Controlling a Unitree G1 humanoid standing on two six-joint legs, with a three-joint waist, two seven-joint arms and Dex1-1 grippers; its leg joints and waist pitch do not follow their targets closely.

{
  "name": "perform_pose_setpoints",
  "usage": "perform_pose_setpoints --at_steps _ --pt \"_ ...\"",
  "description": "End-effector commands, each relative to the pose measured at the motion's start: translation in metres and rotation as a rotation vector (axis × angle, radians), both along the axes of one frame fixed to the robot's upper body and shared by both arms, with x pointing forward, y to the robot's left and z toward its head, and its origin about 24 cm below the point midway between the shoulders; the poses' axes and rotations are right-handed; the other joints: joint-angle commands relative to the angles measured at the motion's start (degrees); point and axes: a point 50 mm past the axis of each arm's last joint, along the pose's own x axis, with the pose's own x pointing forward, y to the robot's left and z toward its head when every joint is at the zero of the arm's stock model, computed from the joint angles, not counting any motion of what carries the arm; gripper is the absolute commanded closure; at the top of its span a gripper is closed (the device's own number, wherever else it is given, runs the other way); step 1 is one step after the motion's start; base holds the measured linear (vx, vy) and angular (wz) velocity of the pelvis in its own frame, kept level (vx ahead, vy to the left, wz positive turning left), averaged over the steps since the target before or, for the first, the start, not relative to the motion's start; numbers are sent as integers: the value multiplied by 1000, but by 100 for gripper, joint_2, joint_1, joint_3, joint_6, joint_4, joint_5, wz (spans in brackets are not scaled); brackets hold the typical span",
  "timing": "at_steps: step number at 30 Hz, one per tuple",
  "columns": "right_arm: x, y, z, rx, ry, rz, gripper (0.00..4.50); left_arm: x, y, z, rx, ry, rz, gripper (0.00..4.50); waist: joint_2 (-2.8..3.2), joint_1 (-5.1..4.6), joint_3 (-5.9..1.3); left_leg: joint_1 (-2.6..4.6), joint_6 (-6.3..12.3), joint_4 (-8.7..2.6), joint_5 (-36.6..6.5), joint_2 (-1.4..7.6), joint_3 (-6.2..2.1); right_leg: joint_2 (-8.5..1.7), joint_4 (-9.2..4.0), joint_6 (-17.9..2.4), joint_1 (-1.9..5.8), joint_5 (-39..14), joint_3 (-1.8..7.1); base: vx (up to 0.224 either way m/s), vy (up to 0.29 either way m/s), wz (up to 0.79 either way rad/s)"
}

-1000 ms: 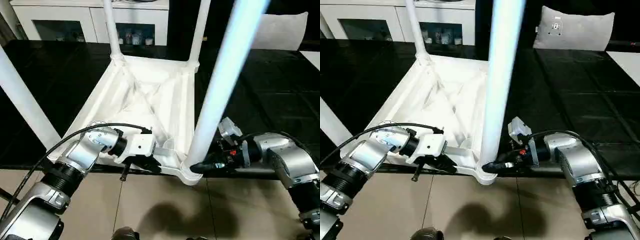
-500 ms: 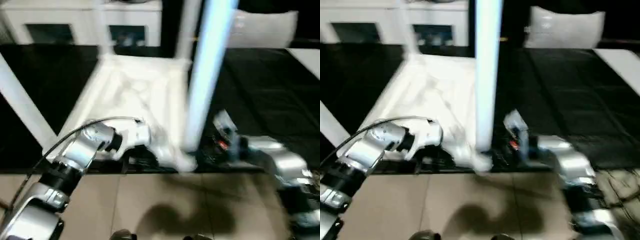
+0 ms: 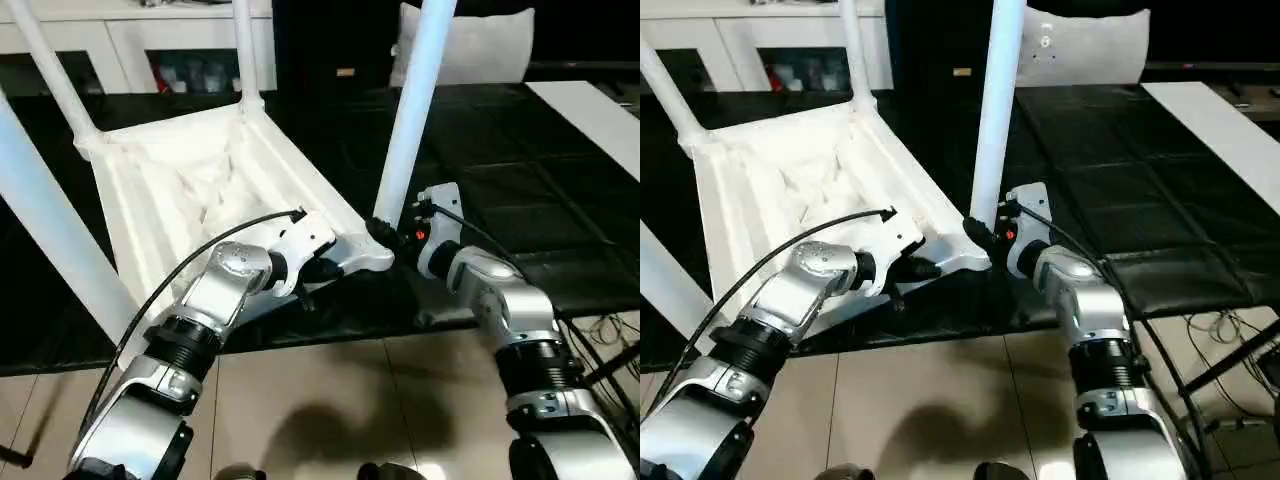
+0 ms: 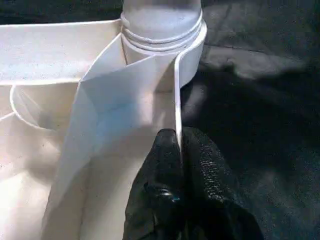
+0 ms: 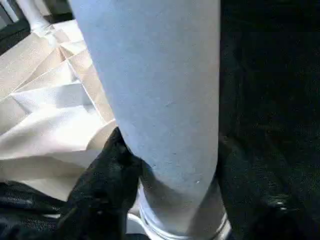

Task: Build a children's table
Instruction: Rotate leg to tighten

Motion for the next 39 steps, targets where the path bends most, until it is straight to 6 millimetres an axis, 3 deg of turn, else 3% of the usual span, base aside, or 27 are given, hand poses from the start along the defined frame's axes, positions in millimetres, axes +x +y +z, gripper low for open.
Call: perform_pose_setpoints --at_steps 1,5,6,10,14,19,24,25,28,30,31,39 --pt "-5 12 -7 11 33 70 162 -1 -18 15 -28 -58 -85 450 23 81 -441 36 214 -403 -1310 211 -39 -346 -420 -1060 341 -1712 277 0 0 0" --pt "-8 5 -6 7 15 93 123 -2 -12 13 -2 -84 -118 450 30 120 -461 8 302 -392 -1072 212 -35 -341 -350 -1207 382 -1197 279 0 0 0" --pt "-11 -7 -4 -5 -13 134 112 -5 -4 10 22 -86 -164 450 34 152 -468 17 326 -381 -1053 208 -27 -342 -348 -1217 389 -1142 279 0 0 0" --pt "-14 -20 0 -14 -42 187 69 -8 3 7 39 -87 -215 450 41 208 -465 22 363 -384 -1040 223 -20 -347 -348 -1257 390 -1142 275 0 0 0" --pt "-30 -42 11 -45 -59 422 43 -21 19 6 59 -81 -382 450 39 272 -472 39 383 -383 -1126 260 -8 -345 -332 -1231 403 -1225 278 0 0 0" --pt "-41 -50 15 -85 -19 593 6 -29 30 4 113 -54 -509 450 43 352 -464 60 360 -384 -1265 285 12 -348 -341 -1218 369 -1476 275 0 0 0" --pt "-46 -54 15 -172 -3 723 6 -36 38 3 164 -34 -630 450 36 423 -476 71 242 -380 -1314 297 16 -365 -347 -1166 351 -1688 283 0 0 0" --pt "-49 -54 15 -170 8 772 6 -38 39 4 171 -28 -661 450 -2 434 -494 73 250 -373 -1308 298 22 -368 -344 -1166 360 -1678 284 0 0 0" --pt "-55 -54 15 -147 46 869 43 -42 40 4 184 -16 -719 450 22 496 -498 105 270 -363 -1301 309 31 -368 -328 -1237 335 -1601 292 0 0 0" --pt "-60 -53 14 -137 71 923 50 -44 39 3 190 -10 -742 450 20 515 -500 75 276 -360 -1275 315 22 -372 -307 -1262 353 -1561 292 0 0 0" --pt "-61 -53 13 -139 76 941 75 -44 39 3 193 -7 -752 450 19 521 -500 73 273 -360 -1263 314 20 -373 -307 -1252 354 -1560 291 0 0 0" --pt "-64 -49 10 -102 107 982 135 -44 40 2 204 -12 -764 450 -13 558 -471 73 174 -365 -1426 302 7 -378 -357 -1023 329 -2162 292 0 0 0"
